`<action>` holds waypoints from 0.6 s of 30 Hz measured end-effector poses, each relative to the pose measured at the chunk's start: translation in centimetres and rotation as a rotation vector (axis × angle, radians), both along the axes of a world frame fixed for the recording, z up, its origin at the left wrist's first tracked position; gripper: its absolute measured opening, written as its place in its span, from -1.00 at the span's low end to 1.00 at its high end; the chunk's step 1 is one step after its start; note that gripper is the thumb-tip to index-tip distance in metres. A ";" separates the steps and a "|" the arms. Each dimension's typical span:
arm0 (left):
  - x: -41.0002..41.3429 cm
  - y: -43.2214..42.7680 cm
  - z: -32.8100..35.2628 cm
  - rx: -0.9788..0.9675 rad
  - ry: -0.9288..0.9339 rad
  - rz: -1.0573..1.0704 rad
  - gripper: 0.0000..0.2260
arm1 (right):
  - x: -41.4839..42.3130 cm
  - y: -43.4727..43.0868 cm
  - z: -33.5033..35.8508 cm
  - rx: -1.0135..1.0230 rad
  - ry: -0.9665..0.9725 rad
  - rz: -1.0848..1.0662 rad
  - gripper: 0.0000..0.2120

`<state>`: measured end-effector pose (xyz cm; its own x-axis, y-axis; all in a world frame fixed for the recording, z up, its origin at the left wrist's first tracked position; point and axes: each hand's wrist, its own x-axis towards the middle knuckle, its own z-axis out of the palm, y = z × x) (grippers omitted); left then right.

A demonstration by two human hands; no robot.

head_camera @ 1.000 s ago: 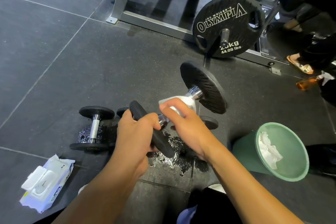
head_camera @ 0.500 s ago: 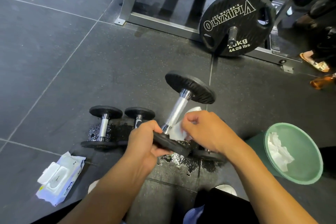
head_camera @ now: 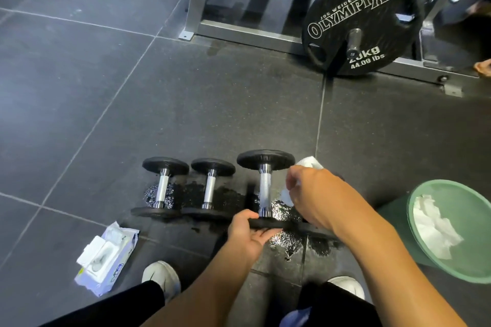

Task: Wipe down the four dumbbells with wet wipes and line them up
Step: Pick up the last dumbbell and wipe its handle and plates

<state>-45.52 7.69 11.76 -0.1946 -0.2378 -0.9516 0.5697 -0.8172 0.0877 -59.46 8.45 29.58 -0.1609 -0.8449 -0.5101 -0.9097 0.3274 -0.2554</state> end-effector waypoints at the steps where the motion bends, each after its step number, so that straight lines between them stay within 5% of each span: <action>1: -0.4 -0.2 -1.3 -0.003 -0.013 0.006 -0.89 | -0.1 0.1 -0.1 0.007 0.018 0.011 -0.78; 18: -2.1 -2.6 -15.0 -0.074 -0.258 -0.160 -0.92 | -0.7 1.4 -1.7 0.003 0.158 0.115 -0.81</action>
